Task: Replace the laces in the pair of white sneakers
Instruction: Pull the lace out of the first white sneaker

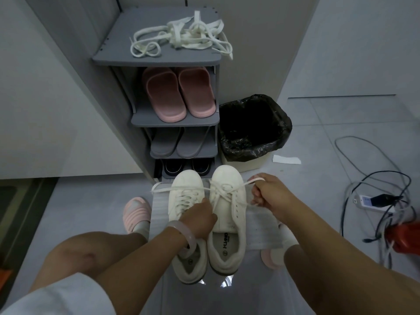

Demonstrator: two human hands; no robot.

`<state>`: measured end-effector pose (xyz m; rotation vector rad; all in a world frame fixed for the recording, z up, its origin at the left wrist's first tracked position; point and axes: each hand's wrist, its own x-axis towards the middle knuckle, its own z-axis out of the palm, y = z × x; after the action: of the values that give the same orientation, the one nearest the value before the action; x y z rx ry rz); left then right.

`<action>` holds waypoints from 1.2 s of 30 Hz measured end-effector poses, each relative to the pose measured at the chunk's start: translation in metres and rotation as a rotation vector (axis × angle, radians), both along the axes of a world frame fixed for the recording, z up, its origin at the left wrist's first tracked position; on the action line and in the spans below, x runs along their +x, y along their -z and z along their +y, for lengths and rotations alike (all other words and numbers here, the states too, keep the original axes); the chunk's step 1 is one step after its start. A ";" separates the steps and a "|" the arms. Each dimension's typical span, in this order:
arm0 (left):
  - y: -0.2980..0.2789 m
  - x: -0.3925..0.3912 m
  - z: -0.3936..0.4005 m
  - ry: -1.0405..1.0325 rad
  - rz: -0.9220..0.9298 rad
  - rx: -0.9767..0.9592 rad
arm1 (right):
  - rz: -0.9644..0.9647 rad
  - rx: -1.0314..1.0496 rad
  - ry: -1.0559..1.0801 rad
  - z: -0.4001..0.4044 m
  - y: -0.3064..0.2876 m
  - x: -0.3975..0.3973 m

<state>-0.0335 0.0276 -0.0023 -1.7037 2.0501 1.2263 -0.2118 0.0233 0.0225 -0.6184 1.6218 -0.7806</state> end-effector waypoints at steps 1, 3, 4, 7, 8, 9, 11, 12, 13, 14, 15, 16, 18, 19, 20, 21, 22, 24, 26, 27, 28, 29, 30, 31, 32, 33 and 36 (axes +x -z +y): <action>-0.001 0.000 0.000 0.003 -0.011 -0.006 | 0.157 -0.053 -0.103 0.000 -0.001 -0.001; -0.001 -0.001 0.000 0.003 -0.028 -0.011 | 0.627 -0.181 -0.390 -0.004 -0.003 -0.013; 0.000 -0.001 0.001 0.004 -0.028 -0.011 | 0.914 -0.203 -0.512 -0.005 -0.004 -0.022; 0.000 -0.001 0.001 0.010 -0.021 -0.008 | 1.278 -0.181 -0.483 -0.005 -0.007 -0.039; 0.000 -0.001 0.001 0.010 -0.024 -0.010 | 1.202 -0.163 -0.485 -0.005 -0.006 -0.039; 0.000 -0.001 0.001 0.008 -0.024 -0.010 | 1.107 -0.148 -0.547 -0.004 -0.005 -0.037; 0.000 -0.002 0.001 0.003 -0.020 -0.003 | 1.012 -0.146 -0.799 0.002 -0.003 -0.029; -0.001 -0.001 0.001 0.003 -0.023 -0.002 | 1.019 -0.202 -0.887 0.005 -0.003 -0.024; -0.001 -0.001 0.000 0.004 -0.024 -0.005 | 1.049 -0.320 -0.937 0.009 -0.005 -0.018; -0.001 -0.001 0.000 0.003 -0.020 -0.005 | 1.096 -0.472 -0.977 0.012 -0.006 -0.012; -0.001 -0.001 0.000 0.005 -0.010 -0.002 | 1.149 -0.591 -1.017 0.015 -0.005 -0.006; -0.002 -0.001 0.000 0.008 -0.001 0.004 | 1.202 -0.644 -1.058 0.018 -0.002 -0.002; -0.002 -0.001 0.000 0.008 0.001 0.006 | 1.300 -0.554 -1.088 0.022 0.007 0.003; -0.002 0.000 0.000 0.002 0.004 0.005 | 1.321 -0.471 -1.067 0.022 0.012 0.004; -0.001 0.000 0.000 -0.005 0.013 0.005 | 1.327 -0.416 -1.041 0.022 0.015 0.005; -0.001 0.000 0.001 -0.012 0.023 0.007 | 1.326 -0.396 -1.023 0.021 0.018 0.006; -0.001 0.000 0.001 -0.017 0.032 0.011 | 1.322 -0.396 -1.018 0.021 0.021 0.008; -0.001 0.001 0.001 -0.029 0.042 0.016 | 1.314 -0.399 -1.012 0.019 0.026 0.012; -0.001 0.002 0.001 -0.044 0.045 0.021 | 1.331 -0.358 -0.956 0.018 0.025 0.010; 0.000 0.002 0.001 -0.045 0.043 0.023 | 1.358 -0.315 -0.889 0.017 0.022 0.005; 0.000 0.002 0.000 -0.043 0.040 0.025 | 1.394 -0.262 -0.803 0.017 0.020 -0.002; 0.000 0.002 0.000 -0.037 0.036 0.024 | 1.427 -0.213 -0.721 0.017 0.018 -0.009; 0.000 0.002 0.000 -0.031 0.031 0.020 | 1.449 -0.175 -0.663 0.016 0.016 -0.016; 0.000 0.001 0.000 -0.024 0.023 0.013 | 1.449 -0.156 -0.639 0.016 0.015 -0.021; 0.000 0.001 0.000 -0.017 0.014 0.005 | 1.421 -0.164 -0.644 0.016 0.015 -0.022; 0.000 0.001 0.000 -0.013 0.010 -0.001 | 1.363 -0.200 -0.671 0.016 0.015 -0.021; -0.001 0.001 0.001 -0.021 0.034 0.013 | 1.210 -0.376 -0.831 0.017 0.018 -0.006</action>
<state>-0.0320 0.0287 -0.0016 -1.7139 2.0437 1.2811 -0.2180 0.0400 0.0049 -2.1492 1.9437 0.0087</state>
